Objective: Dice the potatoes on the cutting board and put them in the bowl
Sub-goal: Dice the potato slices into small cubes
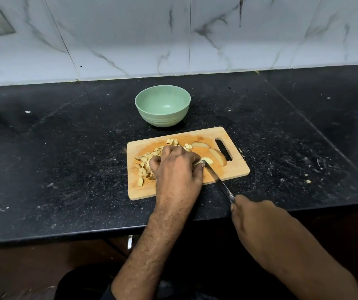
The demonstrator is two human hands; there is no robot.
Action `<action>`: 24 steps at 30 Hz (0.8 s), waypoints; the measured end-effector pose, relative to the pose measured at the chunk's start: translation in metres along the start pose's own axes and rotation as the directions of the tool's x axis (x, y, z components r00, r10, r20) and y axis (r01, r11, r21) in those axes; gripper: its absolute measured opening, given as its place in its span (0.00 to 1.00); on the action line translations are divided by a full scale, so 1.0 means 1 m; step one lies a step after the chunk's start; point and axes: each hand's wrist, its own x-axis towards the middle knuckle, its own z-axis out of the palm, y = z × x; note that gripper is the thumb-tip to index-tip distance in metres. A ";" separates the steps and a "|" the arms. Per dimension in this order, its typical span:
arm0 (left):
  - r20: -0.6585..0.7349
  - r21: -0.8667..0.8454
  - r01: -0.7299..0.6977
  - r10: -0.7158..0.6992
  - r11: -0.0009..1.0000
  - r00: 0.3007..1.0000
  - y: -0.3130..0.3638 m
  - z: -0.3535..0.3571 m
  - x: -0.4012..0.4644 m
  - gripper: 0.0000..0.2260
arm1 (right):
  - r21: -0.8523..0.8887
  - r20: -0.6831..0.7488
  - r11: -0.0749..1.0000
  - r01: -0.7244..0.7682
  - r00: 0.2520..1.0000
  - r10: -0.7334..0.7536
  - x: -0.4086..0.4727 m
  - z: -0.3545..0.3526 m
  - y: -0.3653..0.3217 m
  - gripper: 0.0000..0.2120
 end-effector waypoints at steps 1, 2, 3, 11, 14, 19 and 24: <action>0.003 0.001 -0.004 0.004 1.000 1.000 0.000 0.000 0.000 0.10 | 0.001 -0.004 1.000 -0.005 1.000 0.005 -0.004 0.000 0.001 0.13; 0.007 0.003 -0.011 0.011 1.000 1.000 0.000 0.000 -0.001 0.10 | -0.001 -0.006 1.000 -0.010 1.000 0.010 -0.007 -0.001 0.002 0.13; 0.012 0.005 -0.020 0.020 1.000 1.000 -0.001 -0.001 -0.001 0.11 | -0.002 -0.005 1.000 -0.017 1.000 0.017 -0.009 -0.002 0.002 0.13; 0.049 0.060 -0.052 0.049 0.997 0.998 -0.011 -0.010 -0.003 0.14 | 0.003 -0.104 1.000 -0.014 0.994 0.015 -0.004 -0.004 -0.005 0.15; 0.032 0.076 -0.053 0.051 0.996 0.998 -0.009 -0.010 -0.005 0.12 | -0.020 -0.089 1.000 0.002 0.996 -0.004 0.002 0.002 -0.012 0.14; 0.018 0.024 -0.046 0.045 0.999 0.999 -0.011 -0.008 -0.002 0.09 | -0.045 -0.065 0.999 0.013 0.998 -0.016 0.007 0.003 -0.019 0.13; 0.003 0.005 -0.043 0.043 0.999 0.999 -0.012 -0.006 -0.001 0.08 | -0.056 -0.042 0.998 0.010 0.999 -0.012 0.019 0.007 -0.025 0.13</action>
